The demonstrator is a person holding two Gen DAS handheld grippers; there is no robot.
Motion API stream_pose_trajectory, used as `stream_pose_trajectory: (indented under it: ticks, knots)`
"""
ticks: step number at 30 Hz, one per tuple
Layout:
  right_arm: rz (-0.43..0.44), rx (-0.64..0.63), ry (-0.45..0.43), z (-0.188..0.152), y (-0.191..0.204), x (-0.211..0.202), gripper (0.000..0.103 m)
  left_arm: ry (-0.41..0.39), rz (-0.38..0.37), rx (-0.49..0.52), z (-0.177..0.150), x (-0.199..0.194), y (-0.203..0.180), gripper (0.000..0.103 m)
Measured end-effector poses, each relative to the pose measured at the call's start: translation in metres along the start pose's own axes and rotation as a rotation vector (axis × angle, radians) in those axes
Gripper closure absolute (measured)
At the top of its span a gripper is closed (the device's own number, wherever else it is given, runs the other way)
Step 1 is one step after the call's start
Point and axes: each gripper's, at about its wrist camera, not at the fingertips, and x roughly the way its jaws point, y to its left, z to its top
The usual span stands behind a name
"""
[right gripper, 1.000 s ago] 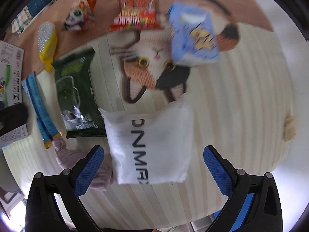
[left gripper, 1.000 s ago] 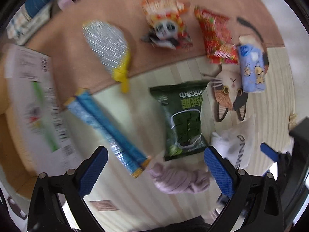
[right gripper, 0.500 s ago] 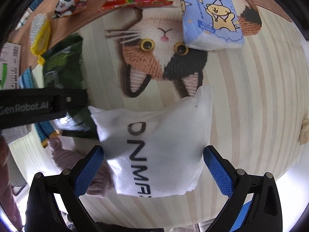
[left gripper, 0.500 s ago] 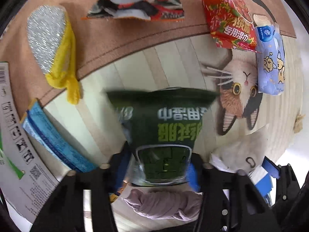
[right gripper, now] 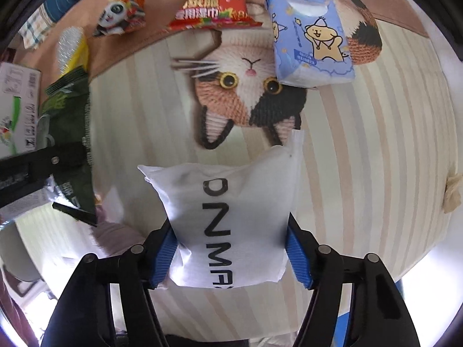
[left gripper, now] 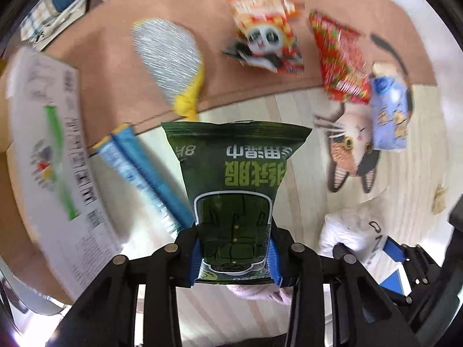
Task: Organize soft objects
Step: 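Grasp the green wet-wipes pack with the left tool while the right tool grasps the white NMAX bag, then carry both packs into the cardboard box and open both tools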
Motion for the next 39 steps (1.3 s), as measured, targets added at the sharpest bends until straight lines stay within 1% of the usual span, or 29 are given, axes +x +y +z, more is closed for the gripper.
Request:
stream_pose_trajectory:
  ticks: [3,4,6,7,8,9,10,12,13,14,16,17,18,19,21,22,25,27,28,30,32,34,35,39]
  knots:
    - [0.017,-0.005,-0.04,-0.007,0.011,-0.022,0.034,-0.051,-0.036,-0.024,-0.01,-0.035,0.021,0.07]
    - [0.026,-0.012,-0.057,-0.01,0.017,-0.031,0.034,-0.077,-0.054,-0.037,-0.016,-0.052,0.031,0.07]
    - [0.048,-0.033,-0.093,-0.015,0.033,-0.053,0.034,-0.111,-0.081,-0.059,-0.023,-0.073,0.047,0.07]
    - [0.062,-0.048,-0.113,-0.017,0.045,-0.066,0.034,-0.134,-0.097,-0.074,-0.026,-0.089,0.062,0.07]
    - [0.073,-0.07,-0.133,-0.02,0.058,-0.078,0.034,-0.148,-0.104,-0.086,-0.028,-0.097,0.076,0.07]
    - [0.084,-0.084,-0.152,-0.023,0.071,-0.09,0.034,-0.16,-0.106,-0.103,-0.03,-0.107,0.099,0.07]
    - [0.098,-0.107,-0.171,-0.025,0.089,-0.103,0.034,-0.174,-0.102,-0.128,-0.038,-0.12,0.121,0.07]
    - [0.129,-0.144,-0.202,-0.029,0.123,-0.132,0.034,-0.197,-0.103,-0.162,-0.046,-0.13,0.157,0.07]
    - [0.149,-0.164,-0.216,-0.03,0.146,-0.146,0.034,-0.201,-0.098,-0.181,-0.048,-0.133,0.175,0.07]
    - [0.162,-0.176,-0.22,-0.029,0.16,-0.163,0.034,-0.201,-0.089,-0.202,-0.05,-0.138,0.197,0.07]
    - [0.209,-0.213,-0.227,-0.026,0.208,-0.175,0.034,-0.19,-0.09,-0.24,-0.052,-0.136,0.239,0.07]
    - [0.217,-0.227,-0.227,-0.019,0.223,-0.176,0.034,-0.18,-0.088,-0.255,-0.048,-0.13,0.253,0.07]
    - [0.226,-0.249,-0.227,-0.013,0.251,-0.178,0.034,-0.167,-0.092,-0.267,-0.044,-0.126,0.27,0.07]
    - [0.227,-0.263,-0.226,-0.007,0.269,-0.175,0.034,-0.151,-0.1,-0.282,-0.042,-0.124,0.291,0.07]
    - [0.211,-0.292,-0.219,0.006,0.319,-0.17,0.034,-0.125,-0.106,-0.306,-0.031,-0.115,0.318,0.07]
    - [0.2,-0.3,-0.212,0.014,0.338,-0.164,0.034,-0.11,-0.115,-0.315,-0.024,-0.108,0.332,0.07]
    - [0.177,-0.304,-0.175,0.036,0.386,-0.145,0.034,-0.056,-0.143,-0.328,-0.002,-0.086,0.35,0.07]
    - [0.155,-0.3,-0.15,0.05,0.415,-0.131,0.034,0.002,-0.168,-0.299,0.014,-0.07,0.363,0.069]
    - [0.145,-0.301,-0.142,0.059,0.422,-0.121,0.034,0.02,-0.169,-0.3,0.021,-0.061,0.363,0.069]
    - [0.122,-0.3,-0.124,0.079,0.433,-0.098,0.034,0.054,-0.177,-0.268,0.037,-0.041,0.364,0.069]
    - [0.103,-0.303,-0.104,0.096,0.441,-0.077,0.034,0.087,-0.192,-0.25,0.046,-0.025,0.367,0.069]
    - [0.079,-0.308,-0.096,0.107,0.448,-0.063,0.034,0.107,-0.201,-0.24,0.053,-0.013,0.366,0.07]
    - [0.068,-0.31,-0.095,0.11,0.45,-0.057,0.034,0.103,-0.202,-0.242,0.055,-0.009,0.366,0.069]
    - [0.016,-0.308,-0.078,0.121,0.453,-0.037,0.033,0.118,-0.205,-0.236,0.055,0.002,0.364,0.069]
